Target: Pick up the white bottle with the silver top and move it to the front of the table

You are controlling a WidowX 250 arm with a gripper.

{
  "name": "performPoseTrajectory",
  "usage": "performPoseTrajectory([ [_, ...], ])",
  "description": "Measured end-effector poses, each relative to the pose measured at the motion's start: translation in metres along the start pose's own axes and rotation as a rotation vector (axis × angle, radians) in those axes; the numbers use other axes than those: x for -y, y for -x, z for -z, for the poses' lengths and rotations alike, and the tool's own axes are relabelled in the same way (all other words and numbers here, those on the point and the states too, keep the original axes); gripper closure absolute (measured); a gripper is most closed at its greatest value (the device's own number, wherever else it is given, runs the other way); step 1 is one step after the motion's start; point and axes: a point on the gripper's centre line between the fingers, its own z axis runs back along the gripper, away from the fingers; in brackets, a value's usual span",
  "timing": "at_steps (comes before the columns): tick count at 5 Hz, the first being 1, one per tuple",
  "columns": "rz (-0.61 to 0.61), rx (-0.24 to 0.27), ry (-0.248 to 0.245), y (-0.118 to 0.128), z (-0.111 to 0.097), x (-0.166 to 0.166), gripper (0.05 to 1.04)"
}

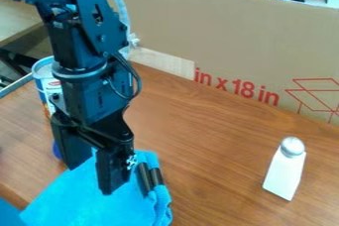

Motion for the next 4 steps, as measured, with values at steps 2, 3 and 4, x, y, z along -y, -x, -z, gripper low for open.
performPoseTrajectory([
  [2,0.071,0.015,-0.008,-0.025,-0.004,0.033,0.083],
  [3,0.147,0.029,0.013,-0.053,-0.012,0.061,0.083],
  [4,0.191,0.06,0.016,-0.081,-0.017,0.087,0.083],
])
